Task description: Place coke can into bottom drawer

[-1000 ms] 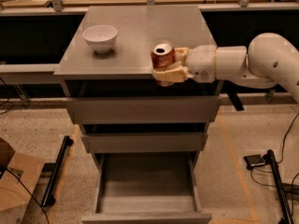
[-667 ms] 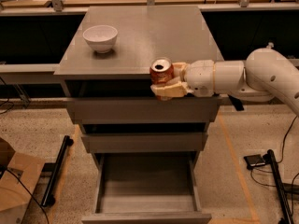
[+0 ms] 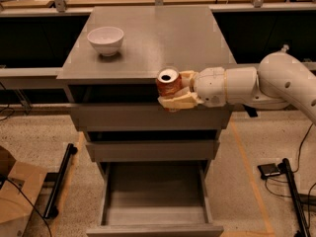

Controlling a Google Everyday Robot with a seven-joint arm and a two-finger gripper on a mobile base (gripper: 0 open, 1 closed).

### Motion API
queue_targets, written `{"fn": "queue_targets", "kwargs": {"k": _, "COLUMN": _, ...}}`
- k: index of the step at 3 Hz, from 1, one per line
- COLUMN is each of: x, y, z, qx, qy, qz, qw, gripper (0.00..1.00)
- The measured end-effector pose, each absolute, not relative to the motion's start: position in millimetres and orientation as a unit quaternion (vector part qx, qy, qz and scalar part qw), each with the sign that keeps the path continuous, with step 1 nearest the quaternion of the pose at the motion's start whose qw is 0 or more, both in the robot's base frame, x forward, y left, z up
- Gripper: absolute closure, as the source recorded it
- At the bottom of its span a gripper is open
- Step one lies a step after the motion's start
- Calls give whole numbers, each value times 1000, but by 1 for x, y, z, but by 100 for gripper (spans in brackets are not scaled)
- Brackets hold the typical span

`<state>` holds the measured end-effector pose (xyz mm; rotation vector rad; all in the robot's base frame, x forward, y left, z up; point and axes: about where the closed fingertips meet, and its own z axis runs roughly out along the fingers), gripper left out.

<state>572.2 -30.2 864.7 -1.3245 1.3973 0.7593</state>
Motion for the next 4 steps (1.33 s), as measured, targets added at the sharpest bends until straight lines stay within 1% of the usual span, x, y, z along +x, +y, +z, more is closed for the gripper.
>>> {"fn": "queue_targets", "kwargs": {"k": 2, "x": 526, "y": -15, "z": 799, "qx": -581, "qy": 540, "qz": 372, "qw": 483, "gripper": 100}}
{"fn": "queue_targets", "kwargs": {"k": 3, "x": 524, "y": -1, "z": 764, "qx": -588, "qy": 509, "qz": 398, "qw": 487, "gripper": 100}}
{"fn": "queue_targets", "kwargs": {"k": 4, "x": 534, "y": 12, "z": 720, "qx": -582, "qy": 482, "qz": 419, "qw": 504, "gripper": 100}}
